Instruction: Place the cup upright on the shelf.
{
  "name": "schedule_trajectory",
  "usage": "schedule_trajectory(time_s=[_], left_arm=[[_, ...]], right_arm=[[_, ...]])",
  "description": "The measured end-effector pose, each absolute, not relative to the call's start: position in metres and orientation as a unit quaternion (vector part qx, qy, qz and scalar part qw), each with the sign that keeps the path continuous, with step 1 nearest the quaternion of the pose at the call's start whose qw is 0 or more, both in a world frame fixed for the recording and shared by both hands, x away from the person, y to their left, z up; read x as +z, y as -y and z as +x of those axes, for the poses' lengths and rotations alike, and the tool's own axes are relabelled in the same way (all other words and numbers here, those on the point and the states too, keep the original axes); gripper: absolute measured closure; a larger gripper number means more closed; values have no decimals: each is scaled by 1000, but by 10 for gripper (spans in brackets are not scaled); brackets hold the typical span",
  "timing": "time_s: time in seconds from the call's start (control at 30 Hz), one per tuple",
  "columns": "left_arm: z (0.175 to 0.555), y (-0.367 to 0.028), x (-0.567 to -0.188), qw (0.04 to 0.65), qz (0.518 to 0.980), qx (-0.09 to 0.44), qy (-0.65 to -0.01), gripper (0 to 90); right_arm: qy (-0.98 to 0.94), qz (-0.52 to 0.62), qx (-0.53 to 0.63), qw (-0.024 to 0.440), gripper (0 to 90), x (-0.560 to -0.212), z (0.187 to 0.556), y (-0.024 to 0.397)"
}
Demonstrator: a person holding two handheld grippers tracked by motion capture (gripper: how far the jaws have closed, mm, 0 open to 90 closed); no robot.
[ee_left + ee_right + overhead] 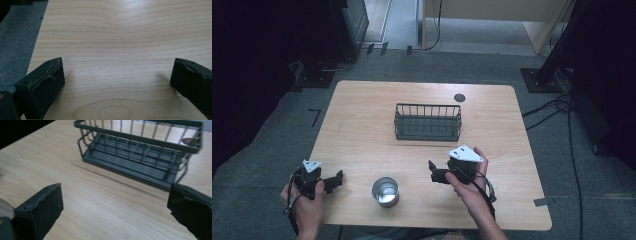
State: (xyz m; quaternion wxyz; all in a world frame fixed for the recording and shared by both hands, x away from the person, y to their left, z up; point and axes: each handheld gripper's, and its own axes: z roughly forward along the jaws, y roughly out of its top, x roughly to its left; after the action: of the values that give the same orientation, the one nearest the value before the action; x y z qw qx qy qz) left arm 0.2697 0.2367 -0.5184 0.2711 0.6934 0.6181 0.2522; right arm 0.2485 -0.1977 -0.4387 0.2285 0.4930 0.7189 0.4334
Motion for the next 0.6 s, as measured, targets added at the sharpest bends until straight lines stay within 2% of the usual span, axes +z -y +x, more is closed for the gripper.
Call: schedule_trajectory(time_s=[0.23,0.6], left_arm=[[270,-237,-518,271,693,252,-618,0],[270,-237,-518,271,693,252,-618,0]], right_arm=[[-724,485,435,227,0,-438,246,171],[-736,461,460,183,0,-441,240,136]])
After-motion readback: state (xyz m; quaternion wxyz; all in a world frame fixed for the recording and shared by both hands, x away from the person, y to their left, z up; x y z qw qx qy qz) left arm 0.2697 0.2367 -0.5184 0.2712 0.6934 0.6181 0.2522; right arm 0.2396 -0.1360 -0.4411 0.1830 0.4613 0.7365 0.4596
